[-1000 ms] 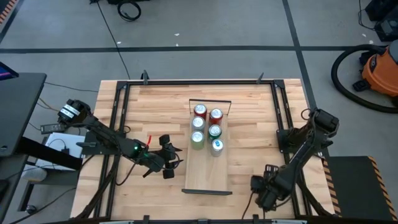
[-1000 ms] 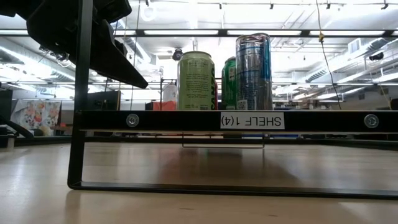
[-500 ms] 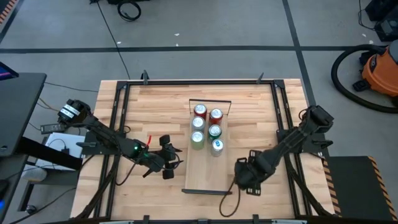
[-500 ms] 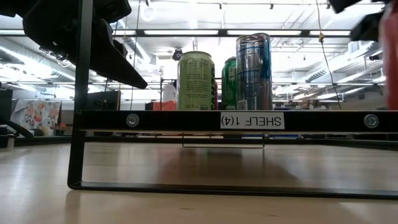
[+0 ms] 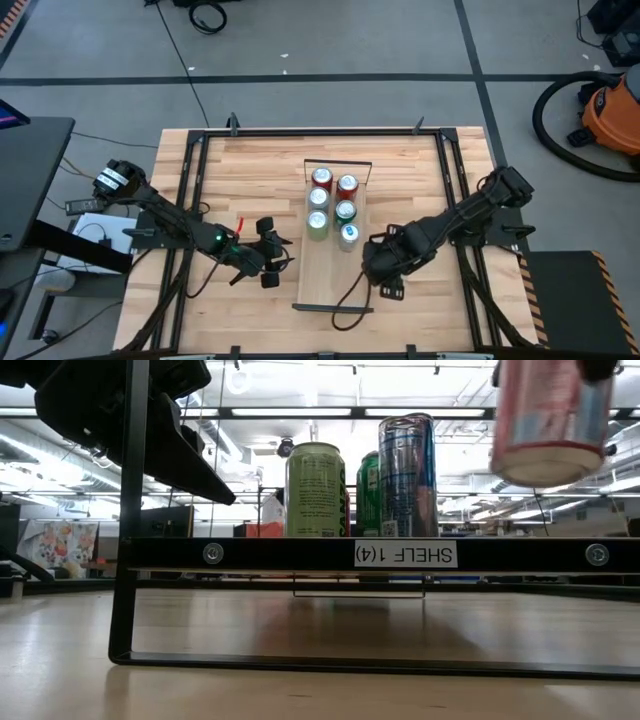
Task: Place canned beverage on shelf
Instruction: Put the red soda can on the shelf
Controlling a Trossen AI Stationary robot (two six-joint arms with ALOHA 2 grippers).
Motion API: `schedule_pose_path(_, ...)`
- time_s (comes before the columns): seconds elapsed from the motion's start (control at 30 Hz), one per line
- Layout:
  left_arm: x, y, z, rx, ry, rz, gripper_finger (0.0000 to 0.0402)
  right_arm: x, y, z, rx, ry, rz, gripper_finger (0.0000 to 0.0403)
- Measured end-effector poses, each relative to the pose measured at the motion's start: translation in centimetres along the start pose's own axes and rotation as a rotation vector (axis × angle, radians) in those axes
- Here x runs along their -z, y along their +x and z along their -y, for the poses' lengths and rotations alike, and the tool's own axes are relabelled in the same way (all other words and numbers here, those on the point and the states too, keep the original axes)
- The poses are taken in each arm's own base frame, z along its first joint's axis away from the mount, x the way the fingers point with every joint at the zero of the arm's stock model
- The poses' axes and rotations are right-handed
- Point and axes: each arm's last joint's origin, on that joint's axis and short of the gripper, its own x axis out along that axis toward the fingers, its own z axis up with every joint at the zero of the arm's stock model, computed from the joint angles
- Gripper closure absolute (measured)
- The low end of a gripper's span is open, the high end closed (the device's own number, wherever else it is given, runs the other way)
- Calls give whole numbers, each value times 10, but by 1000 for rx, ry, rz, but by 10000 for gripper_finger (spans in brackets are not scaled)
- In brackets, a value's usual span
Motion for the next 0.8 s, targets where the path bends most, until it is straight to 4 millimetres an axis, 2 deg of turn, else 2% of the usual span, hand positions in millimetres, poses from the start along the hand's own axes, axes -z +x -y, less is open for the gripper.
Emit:
schedule_pose_path(0.37,0,0,0,-1,3,-4,185,-38,12,-22,3,-137,5,87)
schedule_pose_path(0.57,0,0,0,-1,3,-4,185,-58,21,-32,34,-133,-48,87)
schedule_pose_path(0.8,0,0,0,-1,3,-4,185,-74,37,-33,32,-74,-96,87)
